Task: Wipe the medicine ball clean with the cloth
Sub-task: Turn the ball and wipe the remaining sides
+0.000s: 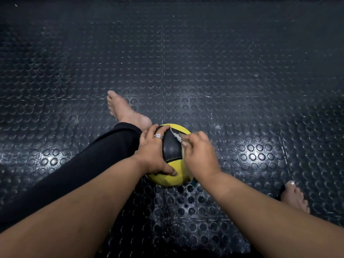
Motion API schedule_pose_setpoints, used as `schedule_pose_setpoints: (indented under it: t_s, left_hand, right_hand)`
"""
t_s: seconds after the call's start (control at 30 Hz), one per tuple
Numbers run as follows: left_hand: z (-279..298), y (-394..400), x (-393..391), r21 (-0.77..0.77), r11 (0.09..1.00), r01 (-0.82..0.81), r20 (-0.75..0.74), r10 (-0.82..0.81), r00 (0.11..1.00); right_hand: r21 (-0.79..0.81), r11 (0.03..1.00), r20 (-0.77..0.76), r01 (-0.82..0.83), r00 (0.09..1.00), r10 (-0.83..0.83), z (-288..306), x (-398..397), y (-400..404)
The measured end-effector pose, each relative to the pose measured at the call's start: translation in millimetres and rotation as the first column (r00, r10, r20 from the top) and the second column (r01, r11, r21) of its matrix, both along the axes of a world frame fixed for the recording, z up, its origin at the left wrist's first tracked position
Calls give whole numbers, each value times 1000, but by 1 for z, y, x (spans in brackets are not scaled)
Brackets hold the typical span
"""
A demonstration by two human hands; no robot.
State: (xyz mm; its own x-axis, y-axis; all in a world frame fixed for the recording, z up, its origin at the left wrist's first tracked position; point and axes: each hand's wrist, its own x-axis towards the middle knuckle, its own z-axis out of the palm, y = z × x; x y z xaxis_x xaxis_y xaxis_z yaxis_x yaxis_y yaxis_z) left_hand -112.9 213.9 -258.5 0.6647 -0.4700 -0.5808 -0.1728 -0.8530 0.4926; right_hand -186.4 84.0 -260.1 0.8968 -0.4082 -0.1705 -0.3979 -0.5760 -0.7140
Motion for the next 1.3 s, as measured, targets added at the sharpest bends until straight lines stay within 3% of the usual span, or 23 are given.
schedule_pose_setpoints:
  t_s: [0.27,0.43,0.63,0.7,0.8,0.87,0.93,1.0,1.03,1.1,1.2,1.27,1.3]
  left_hand:
    - [2,-3,0,10,1000,-16,-22,16,1000]
    - [1,-1,-1,5,1000,-10,-18,10,1000]
    - [0,2,5,-12,1000,-1,-1,1,1000]
    - [0,1,5,-19,1000,-1,1,1,1000]
    - [0,2,4,-19,1000,2,-5,-2,1000]
    - [1,4,7,-28,1000,-5,-14,4,1000]
    - [1,7,11,-38,999,-9,-13,9,1000]
    - [0,11,11,-37,999,-7,-13,6,1000]
    - [-1,11,10,-45,999,-10,-13,9,1000]
    - [0,9,10,-58,998,-12,-17,11,1000]
    - [0,8,12,-55,998,-16,-14,16,1000]
    - [0,7,10,-56,998,-7,-8,6,1000]
    - [0,8,9,-58,998,-5,-4,5,1000]
  right_hand:
    - [54,993,-77,103,992,-98,-6,-16,-15]
    - [68,968,-267,242,939,-216,-23,-27,-27]
    - [14,991,-38,130,991,-130,-5,-4,-4]
    - [-10,995,-30,102,994,-102,-11,-9,-7]
    - [29,985,-283,169,947,-154,-33,-27,-26]
    - [229,917,-424,326,882,-208,-43,-36,-35]
    - [439,695,-478,569,803,-356,-47,-37,-39]
    - [451,524,-508,722,691,-514,-49,-39,-47]
    - [416,522,-499,745,666,-554,-48,-41,-53]
    - [347,641,-412,685,725,-552,-42,-39,-56]
    - [247,868,-202,431,899,-389,-25,-24,-33]
    - [233,916,-110,328,944,-310,-21,-16,-11]
    - [225,908,-98,352,936,-338,-21,-13,-2]
